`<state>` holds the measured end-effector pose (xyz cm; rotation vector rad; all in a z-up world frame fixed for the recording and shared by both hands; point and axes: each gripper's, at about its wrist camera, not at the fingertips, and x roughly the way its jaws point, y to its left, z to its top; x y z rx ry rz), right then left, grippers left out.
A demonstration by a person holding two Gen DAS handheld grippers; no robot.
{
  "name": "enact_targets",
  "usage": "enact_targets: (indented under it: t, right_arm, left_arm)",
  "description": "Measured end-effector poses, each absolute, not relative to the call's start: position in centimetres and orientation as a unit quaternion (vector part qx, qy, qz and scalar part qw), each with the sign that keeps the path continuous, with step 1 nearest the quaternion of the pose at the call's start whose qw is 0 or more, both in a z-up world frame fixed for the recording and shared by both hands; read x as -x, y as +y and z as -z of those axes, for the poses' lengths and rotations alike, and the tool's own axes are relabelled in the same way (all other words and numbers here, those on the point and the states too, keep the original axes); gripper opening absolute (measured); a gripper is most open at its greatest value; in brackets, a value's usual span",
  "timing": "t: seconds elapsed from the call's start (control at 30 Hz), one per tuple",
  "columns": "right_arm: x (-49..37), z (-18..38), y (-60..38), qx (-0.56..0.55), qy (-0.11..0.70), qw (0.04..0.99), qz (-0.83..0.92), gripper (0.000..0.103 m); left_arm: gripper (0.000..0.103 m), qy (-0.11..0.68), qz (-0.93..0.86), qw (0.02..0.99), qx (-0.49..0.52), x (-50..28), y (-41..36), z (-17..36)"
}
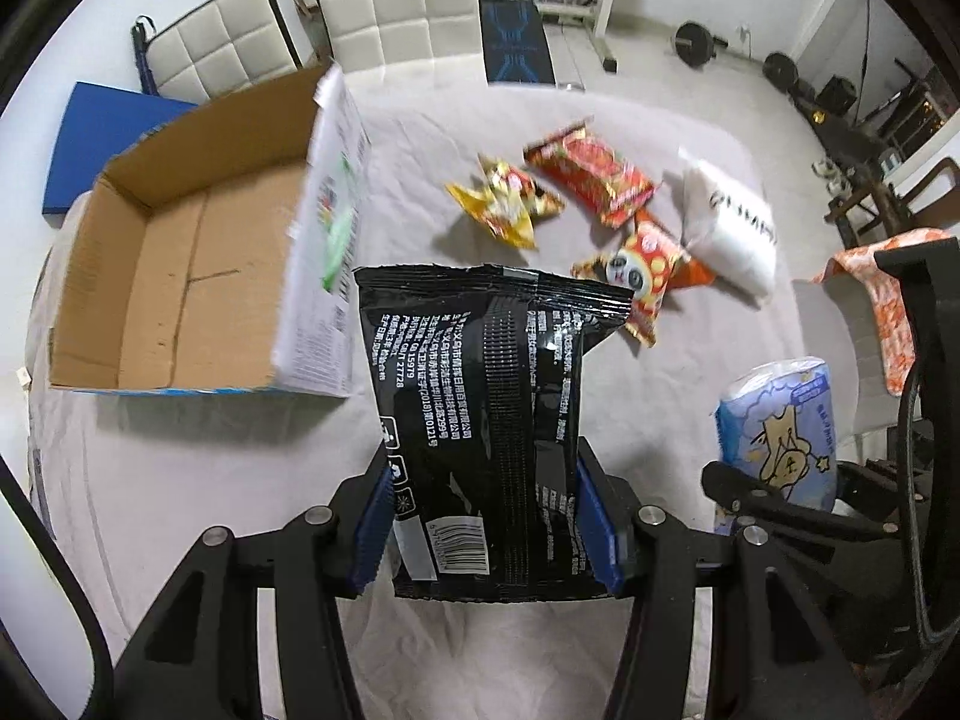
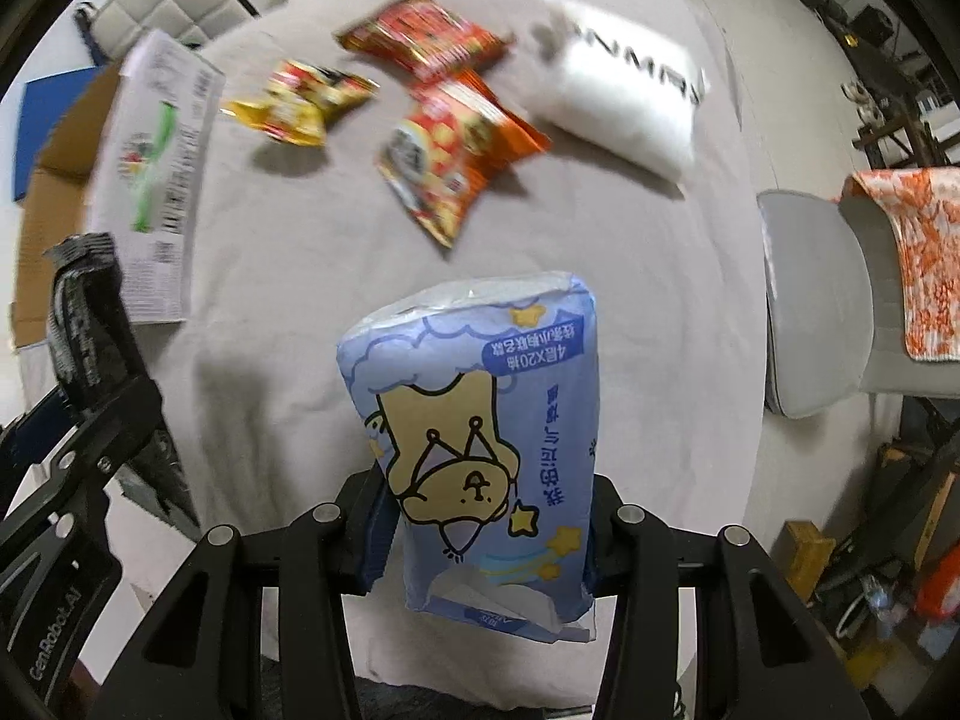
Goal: Organize soft objects
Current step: 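Carry both packs into the box and open both tools to release them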
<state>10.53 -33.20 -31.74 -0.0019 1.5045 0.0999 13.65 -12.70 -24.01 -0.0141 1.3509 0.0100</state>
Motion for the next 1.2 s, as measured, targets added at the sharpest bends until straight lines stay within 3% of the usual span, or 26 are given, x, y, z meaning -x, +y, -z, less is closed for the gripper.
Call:
enact_targets:
  t: [0.37, 0.63, 0.87, 1.2]
  right_arm:
    - [-9.7, 22.5, -25.2, -0.01, 0.631, 0.77, -0.096, 0.049]
    - [-13.4, 21.4, -14.4, -0.02, 0.619, 0.775, -0.126, 0.049]
    - [-18.9, 23.4, -5.5, -0.03, 0.627, 0.764, -0.149, 0.049]
    - [-27.4, 30.1, 3.8, -0.053, 0.653, 0.74, -0.149, 0.05]
  left_arm:
    - [0.051, 0.59, 0.026, 0.806, 0.041, -13.8, -6.3, 16.5]
    - [0.051, 0.591, 0.027, 0.804, 0.061, -17.6, 3.3, 14.9]
    - [0.052, 0.615, 0.016, 0.785, 0.074, -22.7, 11.1, 17.6]
    - [0.052, 0.684, 0.049, 0.716, 0.129, -30.2, 17.5, 27.2]
